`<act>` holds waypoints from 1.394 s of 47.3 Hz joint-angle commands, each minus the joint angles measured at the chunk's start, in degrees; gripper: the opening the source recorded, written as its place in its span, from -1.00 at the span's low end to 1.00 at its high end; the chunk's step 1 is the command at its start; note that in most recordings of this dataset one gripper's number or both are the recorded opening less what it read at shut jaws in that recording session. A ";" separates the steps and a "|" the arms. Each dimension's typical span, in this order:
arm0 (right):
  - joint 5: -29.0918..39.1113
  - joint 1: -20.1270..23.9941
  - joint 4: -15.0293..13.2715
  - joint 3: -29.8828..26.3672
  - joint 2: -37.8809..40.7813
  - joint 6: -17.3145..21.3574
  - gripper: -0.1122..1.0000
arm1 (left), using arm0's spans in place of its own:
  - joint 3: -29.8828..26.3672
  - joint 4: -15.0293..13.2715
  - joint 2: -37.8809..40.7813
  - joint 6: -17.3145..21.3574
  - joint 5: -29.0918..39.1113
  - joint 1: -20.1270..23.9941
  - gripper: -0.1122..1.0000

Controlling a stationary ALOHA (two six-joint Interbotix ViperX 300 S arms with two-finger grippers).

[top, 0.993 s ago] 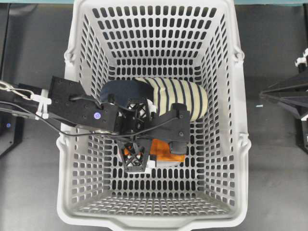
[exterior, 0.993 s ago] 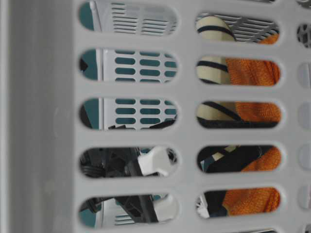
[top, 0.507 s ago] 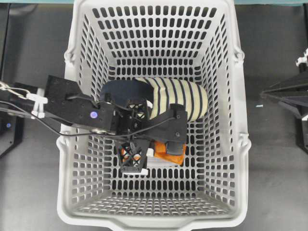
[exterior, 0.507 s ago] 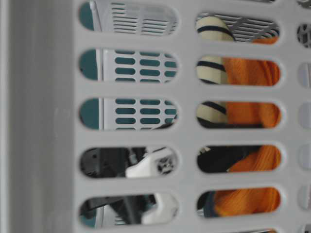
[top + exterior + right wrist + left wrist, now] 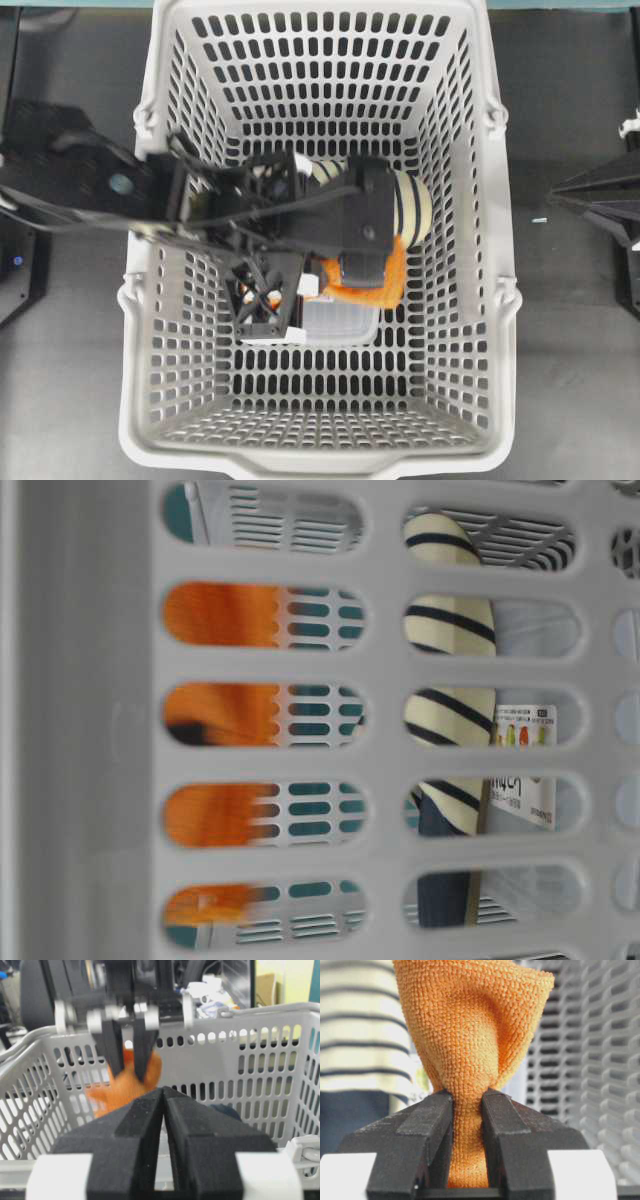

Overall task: Pick up the orange cloth from the shopping basket with the left arm.
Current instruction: 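Lift the orange cloth upward out of the basket with the left gripper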

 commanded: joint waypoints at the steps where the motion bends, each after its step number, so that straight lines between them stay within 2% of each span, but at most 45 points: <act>1: -0.26 -0.09 0.18 -0.44 0.26 0.00 -0.82 | -7.03 0.18 -2.46 -0.09 5.01 0.09 -0.53; 7: -0.26 -0.09 0.18 -0.44 0.09 0.09 -0.82 | -11.78 0.18 -2.55 -0.09 11.60 0.18 -0.53; 14: -0.26 -0.09 0.26 -0.44 0.00 0.09 -0.82 | -13.54 0.18 -2.11 -0.18 15.91 0.09 -0.54; 66: 0.00 -0.09 0.35 0.35 -0.35 1.14 -0.82 | -13.45 0.18 -1.93 -0.26 15.91 1.85 -0.54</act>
